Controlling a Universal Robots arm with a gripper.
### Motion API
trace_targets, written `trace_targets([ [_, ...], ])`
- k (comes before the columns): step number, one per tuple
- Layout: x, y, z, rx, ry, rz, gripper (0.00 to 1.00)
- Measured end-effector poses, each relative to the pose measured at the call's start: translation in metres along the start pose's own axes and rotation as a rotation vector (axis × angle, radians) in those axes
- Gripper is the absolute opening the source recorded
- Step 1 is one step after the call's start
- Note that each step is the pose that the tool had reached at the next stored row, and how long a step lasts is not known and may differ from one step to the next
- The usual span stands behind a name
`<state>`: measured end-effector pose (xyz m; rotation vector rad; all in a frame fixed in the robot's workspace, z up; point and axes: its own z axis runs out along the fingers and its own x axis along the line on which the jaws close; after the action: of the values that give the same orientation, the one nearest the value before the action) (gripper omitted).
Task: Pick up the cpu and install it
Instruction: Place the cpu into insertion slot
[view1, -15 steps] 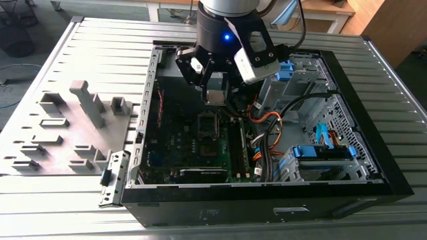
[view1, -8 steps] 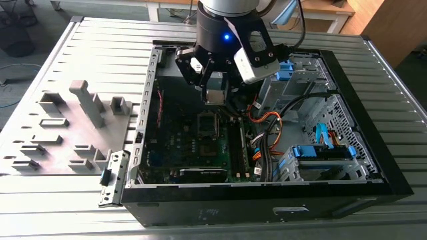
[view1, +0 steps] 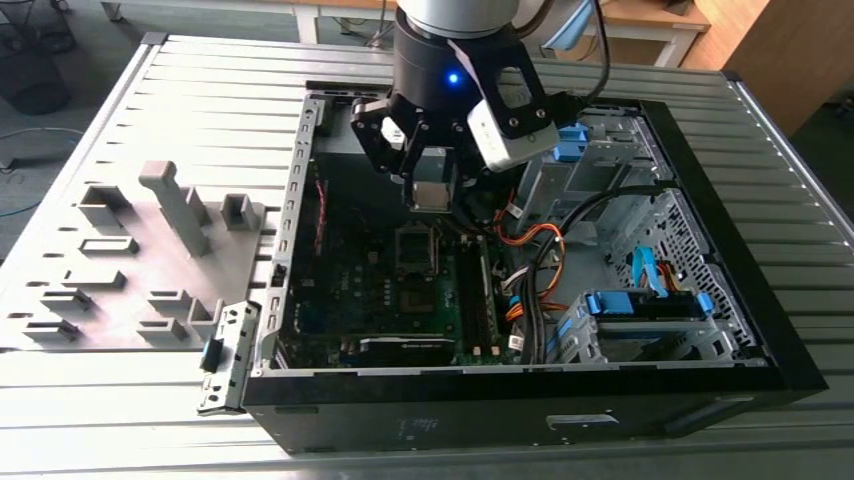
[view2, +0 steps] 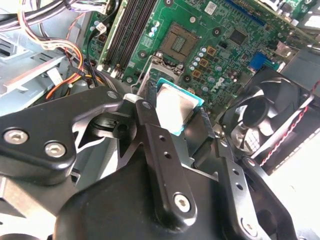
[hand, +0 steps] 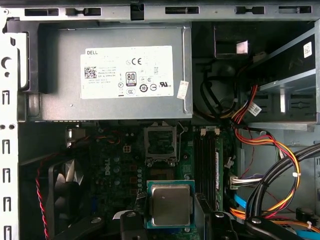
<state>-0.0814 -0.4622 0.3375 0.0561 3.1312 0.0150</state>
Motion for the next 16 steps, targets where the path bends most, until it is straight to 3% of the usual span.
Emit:
trace_targets([
  [16,0.0,0.0,0.0037,-0.0001,-0.0001,0.0,0.47],
])
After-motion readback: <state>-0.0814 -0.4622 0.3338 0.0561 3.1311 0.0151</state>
